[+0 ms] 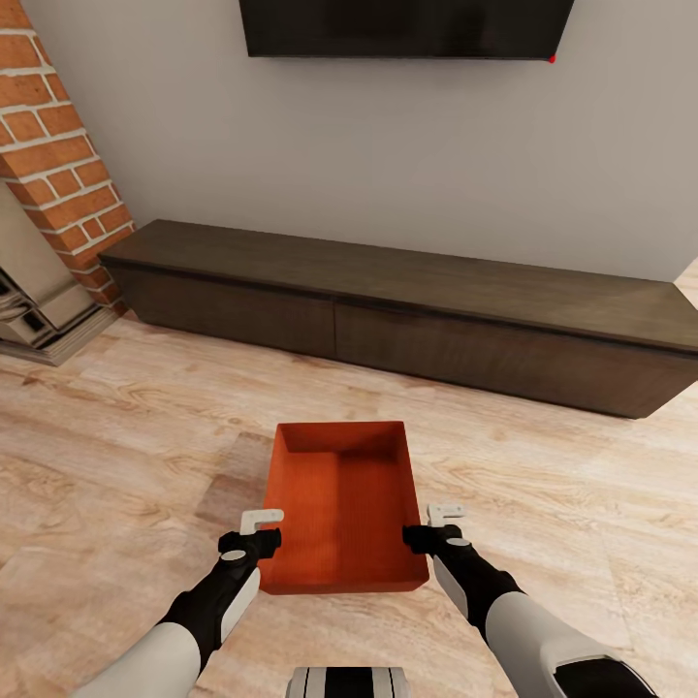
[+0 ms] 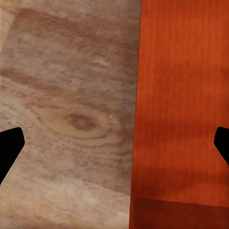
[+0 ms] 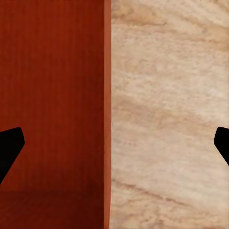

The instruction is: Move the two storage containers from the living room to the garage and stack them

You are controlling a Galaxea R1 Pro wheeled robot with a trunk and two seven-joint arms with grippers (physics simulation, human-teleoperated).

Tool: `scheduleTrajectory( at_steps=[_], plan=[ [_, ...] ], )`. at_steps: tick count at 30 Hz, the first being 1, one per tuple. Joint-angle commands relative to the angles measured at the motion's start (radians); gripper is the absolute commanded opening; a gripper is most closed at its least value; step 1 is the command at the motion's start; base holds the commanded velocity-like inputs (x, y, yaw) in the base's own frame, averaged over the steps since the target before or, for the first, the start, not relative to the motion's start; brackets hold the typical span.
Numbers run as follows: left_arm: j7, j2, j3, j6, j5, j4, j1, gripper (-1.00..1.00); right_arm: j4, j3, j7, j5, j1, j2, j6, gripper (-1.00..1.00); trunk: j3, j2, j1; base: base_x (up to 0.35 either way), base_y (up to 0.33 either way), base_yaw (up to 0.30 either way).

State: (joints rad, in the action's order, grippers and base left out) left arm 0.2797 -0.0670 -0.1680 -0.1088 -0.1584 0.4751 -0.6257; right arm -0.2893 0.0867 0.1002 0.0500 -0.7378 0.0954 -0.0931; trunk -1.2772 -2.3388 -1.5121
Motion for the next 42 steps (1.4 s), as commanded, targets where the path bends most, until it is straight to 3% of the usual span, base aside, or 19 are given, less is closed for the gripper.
scheduleTrajectory(
  at_steps=[1,5,31,39,42],
  plan=[
    [0.009,0.001,-0.008,-0.005,-0.01,0.002,0.0,1.0,-0.002,0.008,0.007,0.005,0.0,0.0,-0.007,1.0,-0.004,-0.007,-0.004,0.0,0.0,0.0],
    [0.009,0.001,-0.008,-0.005,-0.01,0.002,0.0,1.0,-0.002,0.008,0.007,0.004,0.0,-0.001,-0.007,1.0,-0.016,-0.035,-0.019,0.0,0.0,0.0],
    [0.007,0.0,-0.008,-0.005,-0.012,0.003,0.0,1.0,-0.02,0.007,0.009,0.004,0.0,0.0,0.01,1.0,-0.016,-0.035,-0.019,0.0,0.0,0.0],
    [0.007,0.0,-0.008,-0.005,-0.011,0.004,0.0,1.0,-0.02,0.007,0.009,0.004,0.0,0.015,0.01,1.0,-0.041,-0.091,-0.05,0.0,0.0,0.0],
    [0.007,0.001,-0.008,-0.005,-0.01,0.005,-0.001,1.0,-0.02,0.007,0.009,0.004,0.0,0.017,0.01,1.0,-0.041,-0.091,-0.05,0.0,0.0,0.0]
  ],
)
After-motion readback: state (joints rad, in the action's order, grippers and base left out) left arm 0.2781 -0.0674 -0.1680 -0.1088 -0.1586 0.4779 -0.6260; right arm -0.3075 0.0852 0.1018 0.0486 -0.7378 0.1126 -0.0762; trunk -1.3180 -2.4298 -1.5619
